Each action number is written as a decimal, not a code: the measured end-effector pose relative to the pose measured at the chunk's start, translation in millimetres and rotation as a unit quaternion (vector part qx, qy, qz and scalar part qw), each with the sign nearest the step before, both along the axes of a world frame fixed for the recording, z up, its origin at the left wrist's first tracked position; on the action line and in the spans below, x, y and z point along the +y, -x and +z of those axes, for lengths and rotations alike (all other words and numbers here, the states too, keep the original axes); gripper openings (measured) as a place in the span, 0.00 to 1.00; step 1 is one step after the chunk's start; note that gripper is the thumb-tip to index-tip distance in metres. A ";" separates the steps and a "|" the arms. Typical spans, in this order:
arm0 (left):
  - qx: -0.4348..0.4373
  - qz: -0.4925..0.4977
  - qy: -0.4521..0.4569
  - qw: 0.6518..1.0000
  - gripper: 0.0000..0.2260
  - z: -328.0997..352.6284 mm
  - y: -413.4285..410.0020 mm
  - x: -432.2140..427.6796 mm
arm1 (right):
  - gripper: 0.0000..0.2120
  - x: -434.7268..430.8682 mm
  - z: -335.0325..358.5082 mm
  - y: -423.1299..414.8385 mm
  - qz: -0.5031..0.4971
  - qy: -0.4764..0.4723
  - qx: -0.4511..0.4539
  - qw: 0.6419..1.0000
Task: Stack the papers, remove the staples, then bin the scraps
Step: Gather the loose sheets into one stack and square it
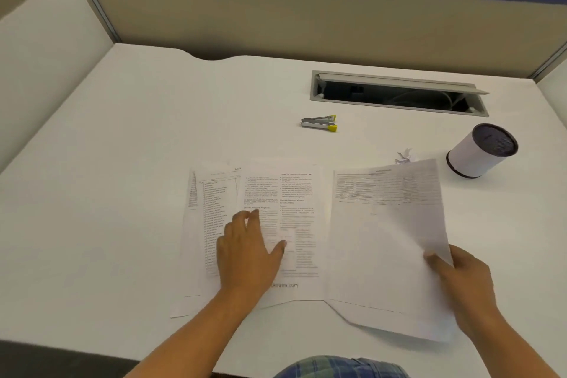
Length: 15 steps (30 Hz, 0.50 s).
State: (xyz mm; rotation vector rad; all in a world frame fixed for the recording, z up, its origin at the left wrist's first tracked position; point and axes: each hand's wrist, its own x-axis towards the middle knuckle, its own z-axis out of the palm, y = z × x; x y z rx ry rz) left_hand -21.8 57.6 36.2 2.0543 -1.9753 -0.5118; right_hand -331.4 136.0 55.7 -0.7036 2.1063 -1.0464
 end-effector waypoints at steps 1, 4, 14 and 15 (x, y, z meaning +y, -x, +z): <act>-0.030 0.023 -0.019 0.999 0.38 0.2 -9.7 -5.9 | 0.06 1.4 -0.1 3.2 -0.015 0.013 -0.014 1.000; -0.084 0.053 -0.096 0.990 0.42 -0.1 -22.3 -19.3 | 0.02 1.5 2.5 7.9 -0.065 0.045 -0.069 0.994; -0.015 0.098 -0.146 0.984 0.41 -1.5 -14.5 -27.3 | 0.06 -12.7 17.5 -7.8 -0.093 0.098 -0.206 0.969; 0.010 0.104 -0.150 0.983 0.40 -0.5 -14.3 -28.0 | 0.06 -13.0 16.6 -10.0 -0.089 0.096 -0.209 0.969</act>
